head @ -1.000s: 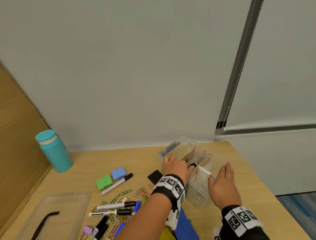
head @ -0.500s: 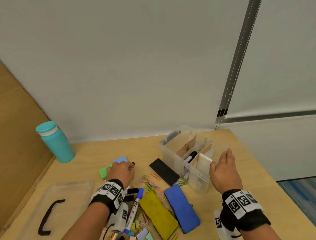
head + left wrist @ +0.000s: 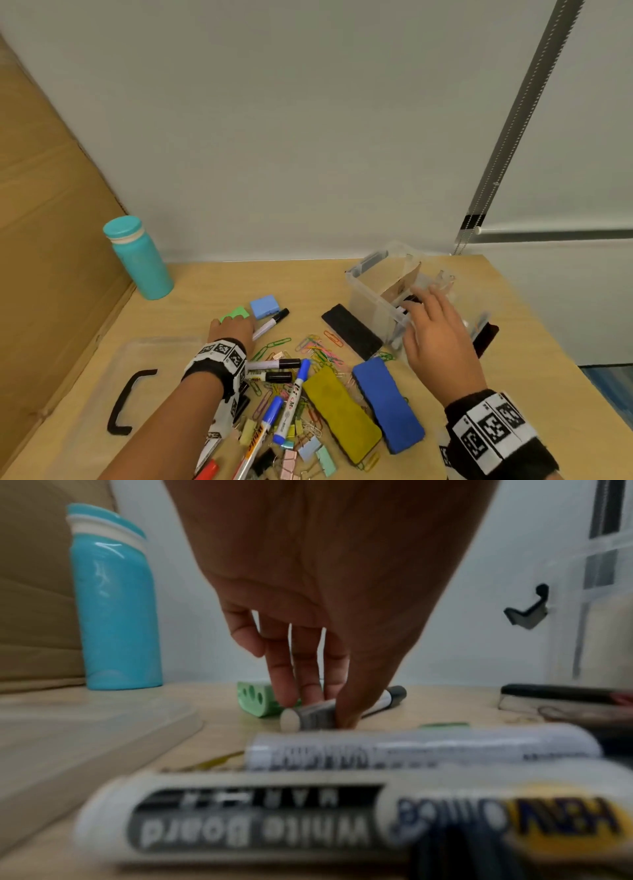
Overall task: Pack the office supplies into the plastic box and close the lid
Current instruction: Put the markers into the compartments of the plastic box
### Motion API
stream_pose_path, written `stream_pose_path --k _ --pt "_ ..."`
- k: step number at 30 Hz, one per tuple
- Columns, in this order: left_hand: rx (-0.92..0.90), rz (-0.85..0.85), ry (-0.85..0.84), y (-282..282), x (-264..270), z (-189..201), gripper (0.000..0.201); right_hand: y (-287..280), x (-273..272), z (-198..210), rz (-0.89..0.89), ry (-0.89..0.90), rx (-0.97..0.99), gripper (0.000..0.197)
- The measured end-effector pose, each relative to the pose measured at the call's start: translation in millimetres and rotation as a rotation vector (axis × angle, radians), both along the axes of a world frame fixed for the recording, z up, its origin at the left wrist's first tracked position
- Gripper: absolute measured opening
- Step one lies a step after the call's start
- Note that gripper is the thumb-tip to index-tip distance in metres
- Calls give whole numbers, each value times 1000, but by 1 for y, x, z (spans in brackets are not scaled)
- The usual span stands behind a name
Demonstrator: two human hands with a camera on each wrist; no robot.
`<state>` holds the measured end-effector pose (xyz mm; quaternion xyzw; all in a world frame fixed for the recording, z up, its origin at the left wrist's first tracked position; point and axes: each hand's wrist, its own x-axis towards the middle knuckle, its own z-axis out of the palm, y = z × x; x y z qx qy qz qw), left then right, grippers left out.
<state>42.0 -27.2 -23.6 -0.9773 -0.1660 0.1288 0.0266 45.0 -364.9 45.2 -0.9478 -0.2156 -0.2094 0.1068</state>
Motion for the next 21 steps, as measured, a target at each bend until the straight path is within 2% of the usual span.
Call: stream_pose_path --k 2,5,9,13,17,21 --pt "-77 9 8 3 -4 5 31 22 -13 0 188 44 3 18" --pt "-244 34 -97 9 -19 14 26 55 -28 -12 423 195 -108 14" --pt "-392 -64 -112 19 -41 14 16 100 -42 -31 631 395 -330 29" --pt "-415 -135 -80 24 -53 9 7 133 -49 -39 666 501 -535 45" --pt "-360 -204 -20 26 -55 6 26 148 -50 -41 615 536 -603 44" --pt "-325 -223 31 26 -51 6 27 153 -48 -45 599 484 -623 41"
